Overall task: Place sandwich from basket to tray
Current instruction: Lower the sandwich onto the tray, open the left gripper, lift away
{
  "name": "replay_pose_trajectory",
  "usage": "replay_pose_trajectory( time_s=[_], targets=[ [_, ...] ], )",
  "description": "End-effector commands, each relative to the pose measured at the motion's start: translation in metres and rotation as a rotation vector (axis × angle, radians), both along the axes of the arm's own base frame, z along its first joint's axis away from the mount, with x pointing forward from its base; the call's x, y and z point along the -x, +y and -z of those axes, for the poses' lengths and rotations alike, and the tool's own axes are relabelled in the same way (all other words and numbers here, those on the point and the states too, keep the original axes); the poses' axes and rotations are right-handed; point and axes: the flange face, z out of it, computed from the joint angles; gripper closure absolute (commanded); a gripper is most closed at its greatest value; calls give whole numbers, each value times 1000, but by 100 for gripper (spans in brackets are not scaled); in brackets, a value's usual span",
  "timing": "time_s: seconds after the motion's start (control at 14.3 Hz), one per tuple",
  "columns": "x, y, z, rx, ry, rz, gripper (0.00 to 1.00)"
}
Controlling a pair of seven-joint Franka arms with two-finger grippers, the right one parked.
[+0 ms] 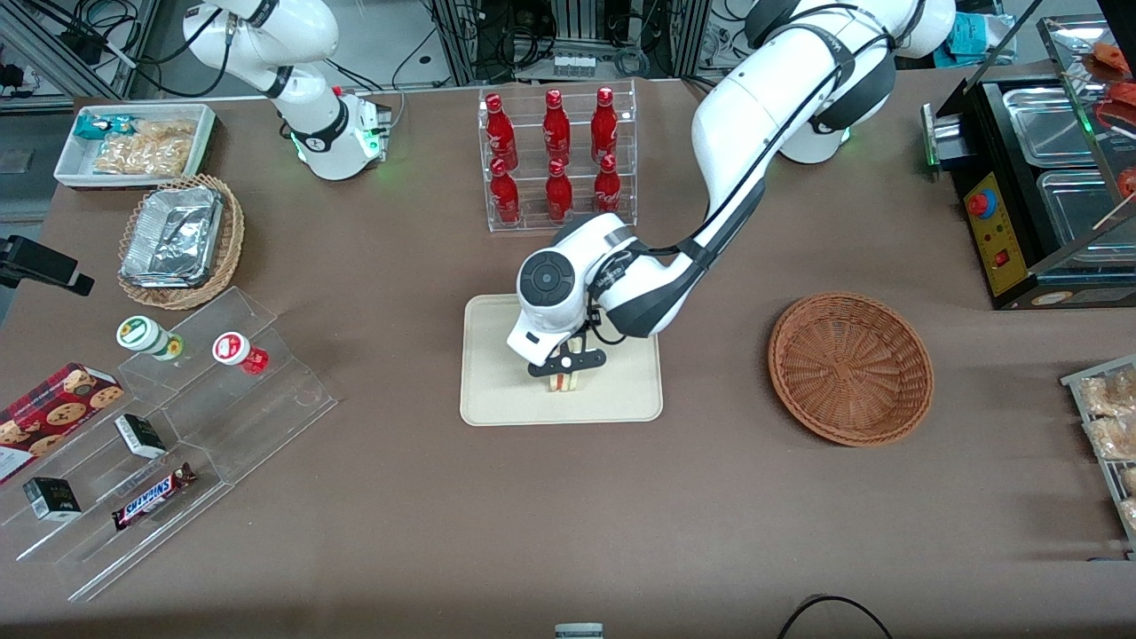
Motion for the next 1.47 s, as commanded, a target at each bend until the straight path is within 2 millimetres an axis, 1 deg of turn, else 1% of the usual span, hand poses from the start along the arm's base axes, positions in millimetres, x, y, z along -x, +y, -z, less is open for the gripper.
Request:
replay_pose_trajectory(
  time_s=[0.0,0.07,0.14,0.35,0.49,0.56,0.63,0.7,0.77,0.84,0.91,0.98,1.05,1.12,1.26,1.33,1.4],
  targets=[
    [-1,-11,-3,7,-33,-44,53],
    [-1,-12,-3,15,-35,-49,1],
    [0,-12,-3,15,-32,-60,0],
    [-2,-11,-11,11,-45,-93,0],
    [-5,-8,-38,16,-74,-81,0],
    [-7,-2,-55,6,-80,-83,0],
    [-13,12,-71,-30,-65,-100,0],
    [-26,40,-94,-77,-38,-139,0],
    [-34,61,-113,-105,-21,-166,0],
    [-42,82,-126,-128,-3,-183,0],
    [-40,90,-130,-145,0,-185,0],
    [-38,102,-129,-162,0,-189,0],
    [-47,128,-131,-165,-6,-214,0],
    [-48,146,-135,-165,-11,-196,0],
    [-43,182,-145,-164,-2,-150,0],
    [-39,195,-149,-151,2,-136,0],
    [-36,213,-154,-134,9,-118,0]
  ],
)
